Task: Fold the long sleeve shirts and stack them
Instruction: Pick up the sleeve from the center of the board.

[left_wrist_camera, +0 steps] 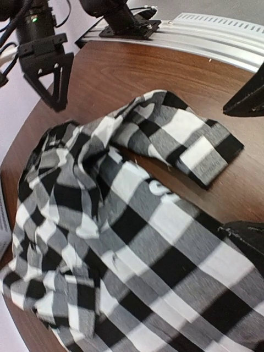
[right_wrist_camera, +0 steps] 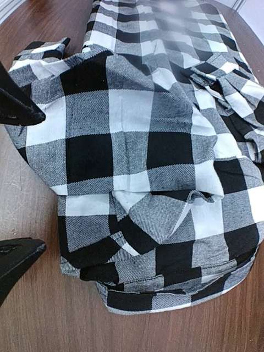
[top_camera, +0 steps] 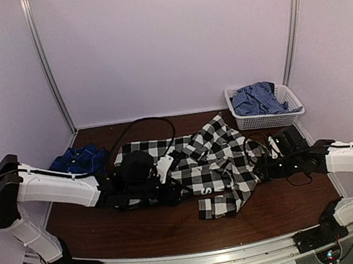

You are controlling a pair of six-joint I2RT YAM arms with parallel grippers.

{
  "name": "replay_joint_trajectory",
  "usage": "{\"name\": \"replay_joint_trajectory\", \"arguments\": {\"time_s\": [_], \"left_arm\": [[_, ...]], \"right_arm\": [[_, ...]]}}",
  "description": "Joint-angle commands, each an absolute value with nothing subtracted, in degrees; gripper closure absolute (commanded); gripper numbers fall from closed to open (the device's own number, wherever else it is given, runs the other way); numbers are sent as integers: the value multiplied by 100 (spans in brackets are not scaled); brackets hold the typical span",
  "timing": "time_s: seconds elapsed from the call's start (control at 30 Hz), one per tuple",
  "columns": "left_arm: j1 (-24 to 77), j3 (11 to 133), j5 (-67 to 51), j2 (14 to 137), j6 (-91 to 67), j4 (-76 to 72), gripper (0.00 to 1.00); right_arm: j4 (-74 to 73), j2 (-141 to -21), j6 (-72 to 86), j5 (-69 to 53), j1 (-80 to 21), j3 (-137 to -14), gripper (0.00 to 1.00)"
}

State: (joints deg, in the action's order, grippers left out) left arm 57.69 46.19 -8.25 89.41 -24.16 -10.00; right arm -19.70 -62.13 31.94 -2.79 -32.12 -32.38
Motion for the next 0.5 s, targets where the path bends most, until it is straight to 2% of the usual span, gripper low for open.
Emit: {"name": "replay_joint_trajectory", "arguments": {"time_s": [0.0,0.23,0.47], "left_arm": [[6323,5509,-959,9997,-1910,-1330,34],[7002,7205,-918,11488,-1441,-750,34],[7146,8031,-1213,12335,-1390,-322,34]], "right_arm": [[-2138,-6479,3245,-134,-3146,-3496,29],[-2235,-6608,3019,-132,-2773,-3564,29],[-2255,-6348,2962,-212,-2558,-3462,29]]}}
